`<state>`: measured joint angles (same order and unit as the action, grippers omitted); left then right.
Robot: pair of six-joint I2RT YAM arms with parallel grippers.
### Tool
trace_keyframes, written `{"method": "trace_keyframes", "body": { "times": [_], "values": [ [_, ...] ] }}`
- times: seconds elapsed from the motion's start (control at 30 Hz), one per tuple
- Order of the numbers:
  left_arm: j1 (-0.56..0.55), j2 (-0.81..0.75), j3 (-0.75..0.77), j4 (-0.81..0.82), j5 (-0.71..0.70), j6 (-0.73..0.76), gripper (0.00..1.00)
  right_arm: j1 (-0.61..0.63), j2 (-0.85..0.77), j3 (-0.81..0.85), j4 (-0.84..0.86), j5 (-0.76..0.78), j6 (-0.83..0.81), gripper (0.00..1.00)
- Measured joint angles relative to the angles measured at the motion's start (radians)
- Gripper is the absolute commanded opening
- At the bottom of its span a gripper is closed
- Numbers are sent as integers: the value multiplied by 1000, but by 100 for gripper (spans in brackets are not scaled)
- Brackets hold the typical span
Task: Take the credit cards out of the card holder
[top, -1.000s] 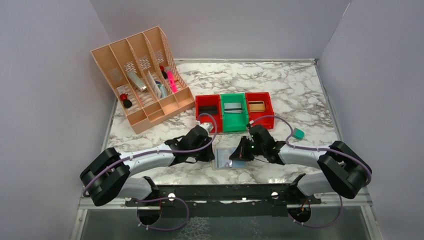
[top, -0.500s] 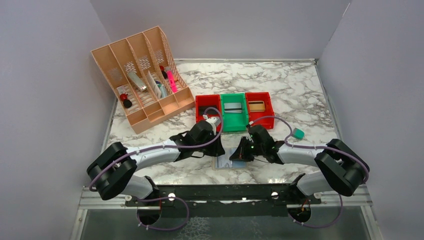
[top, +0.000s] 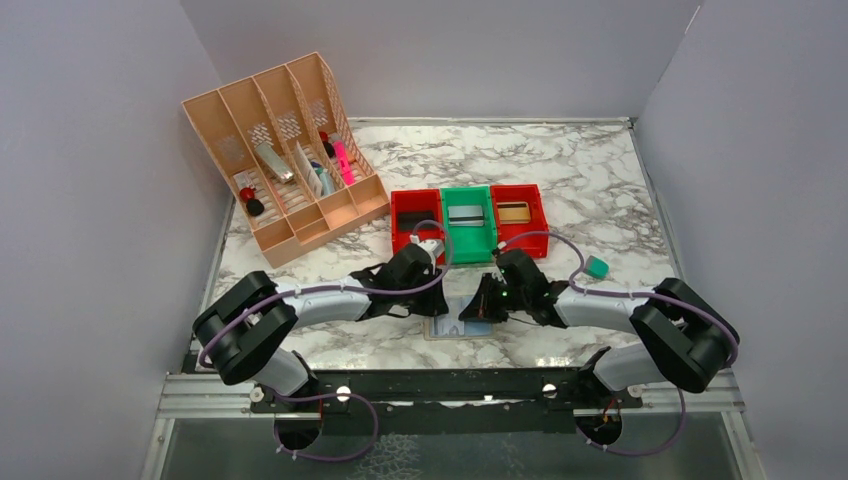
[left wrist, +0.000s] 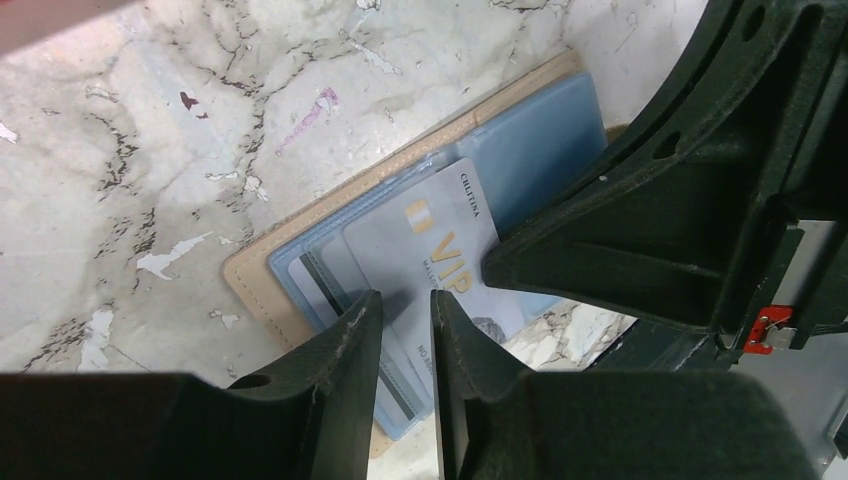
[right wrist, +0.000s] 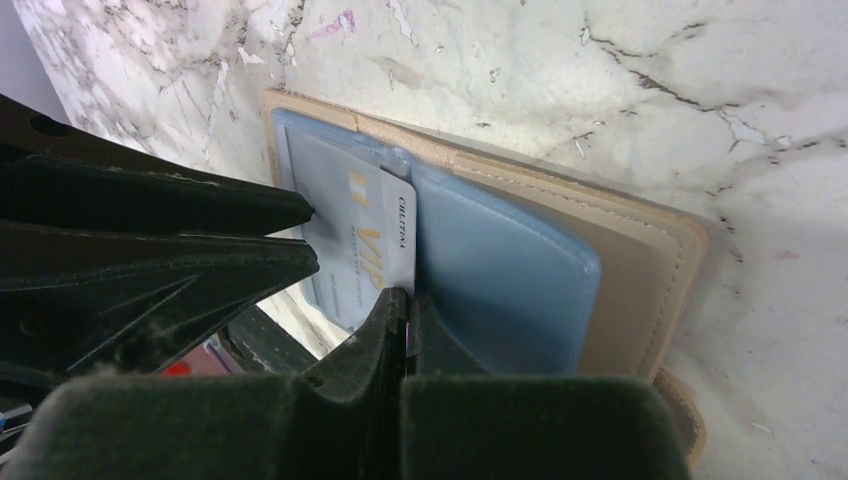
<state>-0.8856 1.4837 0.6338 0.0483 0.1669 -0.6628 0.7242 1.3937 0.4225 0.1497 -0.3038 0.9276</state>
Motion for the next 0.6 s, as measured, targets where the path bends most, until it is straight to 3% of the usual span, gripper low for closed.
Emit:
{"method": "trace_keyframes", "body": {
  "times": [0.37,0.6],
  "values": [
    [0,-26,-31,14,-27,-2,28,-7,-76,9,-89,47,-24,1],
    [0,-31,-34,14,-27,-2,29,-13,-71,5,-87,50,-23,20]
  ]
}}
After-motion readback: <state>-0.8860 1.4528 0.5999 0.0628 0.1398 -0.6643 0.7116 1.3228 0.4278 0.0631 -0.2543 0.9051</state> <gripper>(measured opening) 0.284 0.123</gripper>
